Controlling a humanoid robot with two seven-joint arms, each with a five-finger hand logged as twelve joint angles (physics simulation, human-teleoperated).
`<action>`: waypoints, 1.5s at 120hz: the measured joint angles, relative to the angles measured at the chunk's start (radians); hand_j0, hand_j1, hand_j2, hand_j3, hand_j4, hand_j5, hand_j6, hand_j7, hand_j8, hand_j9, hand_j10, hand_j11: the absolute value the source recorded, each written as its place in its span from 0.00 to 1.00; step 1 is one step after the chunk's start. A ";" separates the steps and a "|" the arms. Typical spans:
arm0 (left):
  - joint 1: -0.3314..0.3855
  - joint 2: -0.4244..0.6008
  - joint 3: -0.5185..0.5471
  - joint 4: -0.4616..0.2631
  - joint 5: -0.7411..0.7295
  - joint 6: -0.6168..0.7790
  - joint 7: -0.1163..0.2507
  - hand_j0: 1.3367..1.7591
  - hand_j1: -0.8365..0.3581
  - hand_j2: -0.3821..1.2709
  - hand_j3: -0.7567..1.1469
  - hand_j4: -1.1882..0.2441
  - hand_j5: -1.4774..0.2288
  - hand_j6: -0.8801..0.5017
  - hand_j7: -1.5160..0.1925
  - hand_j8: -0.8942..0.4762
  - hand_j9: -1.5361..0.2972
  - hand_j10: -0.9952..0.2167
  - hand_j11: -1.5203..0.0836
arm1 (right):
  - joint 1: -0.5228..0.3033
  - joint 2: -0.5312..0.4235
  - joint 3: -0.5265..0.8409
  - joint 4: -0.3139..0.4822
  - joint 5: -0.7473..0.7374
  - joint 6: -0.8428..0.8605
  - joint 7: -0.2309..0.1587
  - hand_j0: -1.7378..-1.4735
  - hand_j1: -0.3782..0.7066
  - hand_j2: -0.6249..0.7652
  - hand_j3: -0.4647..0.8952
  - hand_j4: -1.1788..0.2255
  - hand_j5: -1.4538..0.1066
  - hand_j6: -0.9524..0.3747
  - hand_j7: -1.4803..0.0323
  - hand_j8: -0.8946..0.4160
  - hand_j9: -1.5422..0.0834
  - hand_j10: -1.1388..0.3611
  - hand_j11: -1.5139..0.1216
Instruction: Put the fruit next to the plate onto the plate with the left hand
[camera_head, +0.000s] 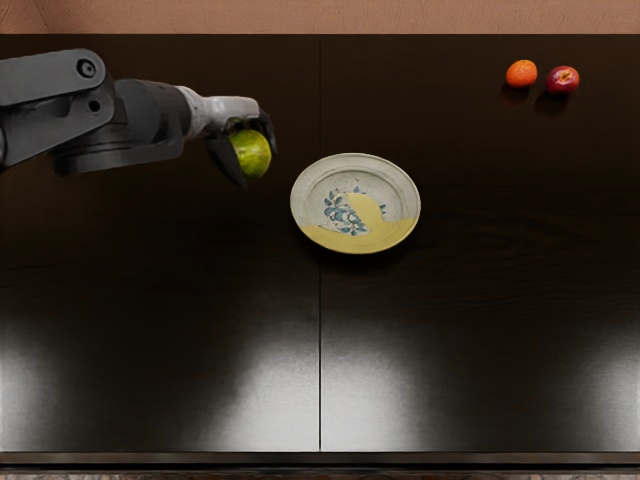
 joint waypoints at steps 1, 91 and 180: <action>-0.003 -0.002 0.000 0.001 -0.003 -0.001 0.000 0.72 0.47 0.26 0.40 0.59 0.32 0.53 0.36 0.53 0.37 0.40 0.41 | 0.000 0.000 0.000 0.000 0.000 0.000 0.000 0.30 0.06 0.45 0.34 0.82 0.91 0.70 0.96 0.66 0.93 0.74 0.90; -0.091 -0.342 0.005 0.205 -0.050 -0.016 0.000 0.72 0.50 0.24 0.40 0.55 0.30 0.50 0.33 0.52 0.34 0.38 0.38 | 0.000 0.000 -0.005 -0.001 -0.002 0.000 0.000 0.30 0.06 0.45 0.34 0.82 0.91 0.70 0.96 0.66 0.93 0.74 0.90; -0.063 -0.503 0.048 0.457 -0.038 -0.054 0.000 0.71 0.42 0.29 0.40 0.61 0.28 0.57 0.32 0.59 0.32 0.45 0.35 | 0.001 0.000 -0.005 0.000 -0.004 0.000 0.000 0.30 0.06 0.45 0.34 0.82 0.91 0.70 0.96 0.66 0.93 0.74 0.90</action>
